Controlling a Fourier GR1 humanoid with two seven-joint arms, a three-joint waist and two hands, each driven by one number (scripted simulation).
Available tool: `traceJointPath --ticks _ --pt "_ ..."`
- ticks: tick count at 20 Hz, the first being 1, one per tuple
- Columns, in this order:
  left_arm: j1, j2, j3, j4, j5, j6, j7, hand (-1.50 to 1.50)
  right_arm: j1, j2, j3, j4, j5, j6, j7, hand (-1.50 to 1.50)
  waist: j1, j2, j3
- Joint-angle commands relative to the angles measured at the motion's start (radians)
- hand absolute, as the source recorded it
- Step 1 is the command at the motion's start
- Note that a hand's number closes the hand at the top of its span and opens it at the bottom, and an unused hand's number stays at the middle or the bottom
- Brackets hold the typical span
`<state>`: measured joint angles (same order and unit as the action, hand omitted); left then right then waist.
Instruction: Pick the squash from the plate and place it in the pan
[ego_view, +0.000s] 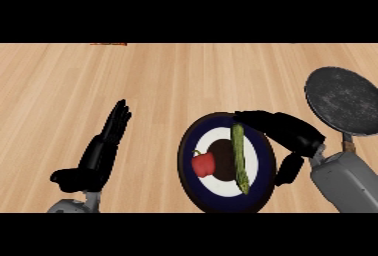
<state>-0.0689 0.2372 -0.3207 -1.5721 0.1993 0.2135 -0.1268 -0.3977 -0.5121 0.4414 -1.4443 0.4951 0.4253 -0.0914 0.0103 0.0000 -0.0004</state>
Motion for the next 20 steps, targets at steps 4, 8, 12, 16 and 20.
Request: traceJointPath --ticks 4,8,12,16,20 --pt "0.013 -0.024 0.050 0.065 -0.012 -0.064 -0.059 0.00 -0.008 0.076 0.024 0.085 0.160 0.028 0.007 -1.50 -0.006 0.001 0.000" --pt "0.082 -0.046 0.036 0.031 -0.045 -0.063 -0.093 0.00 0.004 0.189 0.035 0.064 0.202 0.037 0.103 -1.50 -0.005 0.000 0.000" --pt "0.030 -0.040 0.042 -0.119 -0.067 -0.048 0.123 0.00 0.036 0.132 -0.030 0.074 0.239 0.053 0.013 -1.50 -0.007 -0.001 0.001" --pt "0.005 -0.093 0.085 0.046 -0.086 -0.082 -0.013 0.00 0.033 0.182 -0.097 0.127 0.258 0.029 -0.031 -1.50 -0.008 0.000 0.000" --pt "0.030 -0.098 0.094 -0.010 -0.111 -0.094 0.012 0.00 0.066 0.244 -0.083 0.190 0.326 -0.029 -0.074 -1.50 -0.007 0.000 0.000"
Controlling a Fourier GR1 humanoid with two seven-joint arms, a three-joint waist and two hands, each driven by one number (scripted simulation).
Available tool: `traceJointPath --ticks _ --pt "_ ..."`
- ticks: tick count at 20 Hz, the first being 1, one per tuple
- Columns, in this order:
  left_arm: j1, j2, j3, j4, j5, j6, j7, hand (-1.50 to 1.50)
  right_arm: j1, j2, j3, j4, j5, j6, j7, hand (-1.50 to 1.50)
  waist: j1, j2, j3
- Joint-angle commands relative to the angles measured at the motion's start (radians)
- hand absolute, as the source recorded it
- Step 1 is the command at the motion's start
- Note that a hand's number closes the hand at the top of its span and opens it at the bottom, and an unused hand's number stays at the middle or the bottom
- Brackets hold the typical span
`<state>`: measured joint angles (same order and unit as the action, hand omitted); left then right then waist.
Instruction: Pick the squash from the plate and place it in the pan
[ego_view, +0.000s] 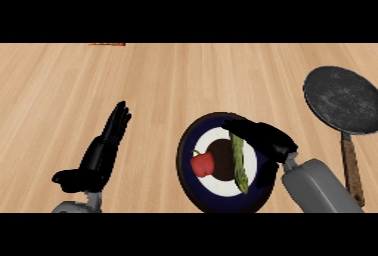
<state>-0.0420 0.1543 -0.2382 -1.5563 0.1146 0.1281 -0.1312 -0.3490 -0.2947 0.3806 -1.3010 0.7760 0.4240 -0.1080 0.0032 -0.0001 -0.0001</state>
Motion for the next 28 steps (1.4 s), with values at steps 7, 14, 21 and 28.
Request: traceJointPath --ticks 7,14,21,28 --pt "-0.003 -0.043 0.032 0.024 -0.043 -0.045 -0.001 0.00 -0.043 0.102 -0.035 0.153 0.128 -0.008 -0.014 -1.50 0.000 0.000 0.000" --pt "-0.033 -0.044 0.058 0.001 -0.047 -0.041 0.031 0.00 -0.087 0.114 0.046 0.293 0.243 -0.087 -0.139 1.50 0.001 0.001 0.000" --pt "0.019 -0.025 0.078 0.024 -0.044 -0.089 -0.021 0.00 -0.042 0.106 0.022 0.310 0.293 -0.189 -0.187 1.50 -0.002 0.000 0.000" --pt "0.058 -0.042 0.065 -0.072 -0.055 -0.072 0.025 0.00 -0.048 0.090 -0.086 0.275 0.269 -0.318 -0.254 1.50 0.000 -0.002 0.000"
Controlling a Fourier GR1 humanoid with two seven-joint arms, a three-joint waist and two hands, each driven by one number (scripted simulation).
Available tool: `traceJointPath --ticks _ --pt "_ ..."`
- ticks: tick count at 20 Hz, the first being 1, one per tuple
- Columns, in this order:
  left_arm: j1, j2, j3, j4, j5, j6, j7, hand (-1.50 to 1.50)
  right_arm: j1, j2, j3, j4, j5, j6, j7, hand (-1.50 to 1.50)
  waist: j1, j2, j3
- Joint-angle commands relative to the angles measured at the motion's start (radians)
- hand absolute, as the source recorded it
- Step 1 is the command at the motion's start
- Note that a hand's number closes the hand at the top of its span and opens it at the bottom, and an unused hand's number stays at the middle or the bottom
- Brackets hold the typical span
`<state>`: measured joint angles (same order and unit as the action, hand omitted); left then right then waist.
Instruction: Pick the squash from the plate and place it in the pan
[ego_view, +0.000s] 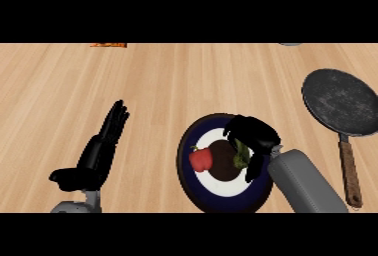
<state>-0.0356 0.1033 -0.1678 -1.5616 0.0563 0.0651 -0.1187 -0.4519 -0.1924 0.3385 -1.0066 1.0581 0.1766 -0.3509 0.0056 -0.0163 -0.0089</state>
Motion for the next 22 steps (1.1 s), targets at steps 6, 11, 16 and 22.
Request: traceJointPath --ticks 6,11,16,22 --pt "0.014 0.001 0.004 -0.022 -0.008 0.001 0.011 0.00 -0.011 0.084 -0.209 -0.044 0.001 -0.196 0.325 1.50 -0.005 0.016 0.009" --pt "0.011 0.004 0.010 -0.018 -0.010 0.005 0.009 0.00 -0.122 0.076 -0.416 -0.025 0.069 -0.310 0.787 1.50 -0.015 0.014 0.004" --pt "-0.018 -0.002 -0.002 -0.016 -0.001 -0.014 0.028 0.00 -0.298 0.137 -0.445 -0.024 0.247 -0.467 1.139 1.50 0.024 0.021 0.006" --pt "-0.019 -0.025 -0.010 -0.007 -0.018 0.007 0.026 0.00 -0.397 0.136 -0.505 0.019 0.342 -0.597 1.332 1.50 0.009 0.019 0.009"
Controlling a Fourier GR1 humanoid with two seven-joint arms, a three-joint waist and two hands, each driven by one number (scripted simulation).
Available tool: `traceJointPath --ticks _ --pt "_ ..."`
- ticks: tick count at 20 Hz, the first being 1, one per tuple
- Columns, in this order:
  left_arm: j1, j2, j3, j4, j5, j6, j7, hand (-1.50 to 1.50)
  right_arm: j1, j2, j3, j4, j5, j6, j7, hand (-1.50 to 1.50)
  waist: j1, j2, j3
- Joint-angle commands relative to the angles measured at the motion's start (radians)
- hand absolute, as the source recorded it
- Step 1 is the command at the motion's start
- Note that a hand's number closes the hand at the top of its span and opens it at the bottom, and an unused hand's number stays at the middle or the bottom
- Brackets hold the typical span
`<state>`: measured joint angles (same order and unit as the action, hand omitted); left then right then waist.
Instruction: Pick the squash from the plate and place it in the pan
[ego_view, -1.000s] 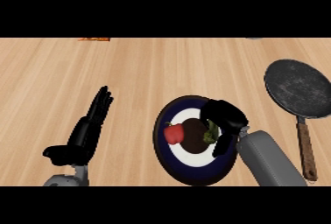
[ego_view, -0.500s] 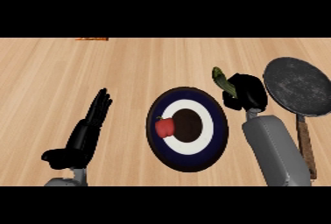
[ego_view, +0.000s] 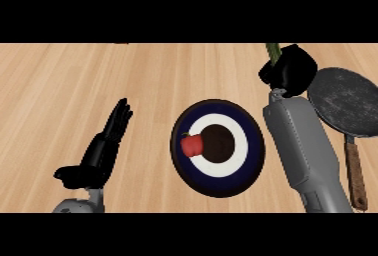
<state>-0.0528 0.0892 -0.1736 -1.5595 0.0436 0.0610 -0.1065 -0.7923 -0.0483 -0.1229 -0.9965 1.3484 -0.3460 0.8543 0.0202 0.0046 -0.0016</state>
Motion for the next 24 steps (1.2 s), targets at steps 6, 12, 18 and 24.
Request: traceJointPath --ticks 6,12,18,24 --pt "0.001 -0.039 -0.017 -0.006 -0.021 0.026 0.001 0.00 -0.015 -0.060 -0.146 0.113 -0.004 -0.284 0.063 1.50 -0.007 0.001 0.002" --pt "-0.003 -0.001 0.025 0.023 0.001 -0.019 -0.018 0.00 0.033 -0.203 -0.214 0.211 -0.026 -0.381 -0.046 1.50 -0.012 0.002 0.002" --pt "-0.030 -0.019 0.003 -0.030 -0.025 0.014 0.060 0.00 0.049 -0.331 -0.242 0.378 0.079 -0.514 -0.062 1.50 0.000 0.005 0.003" --pt "-0.031 -0.008 0.021 -0.060 -0.011 0.003 0.084 0.00 0.073 -0.414 -0.354 0.479 -0.107 -0.702 -0.276 1.50 0.008 0.009 0.005"
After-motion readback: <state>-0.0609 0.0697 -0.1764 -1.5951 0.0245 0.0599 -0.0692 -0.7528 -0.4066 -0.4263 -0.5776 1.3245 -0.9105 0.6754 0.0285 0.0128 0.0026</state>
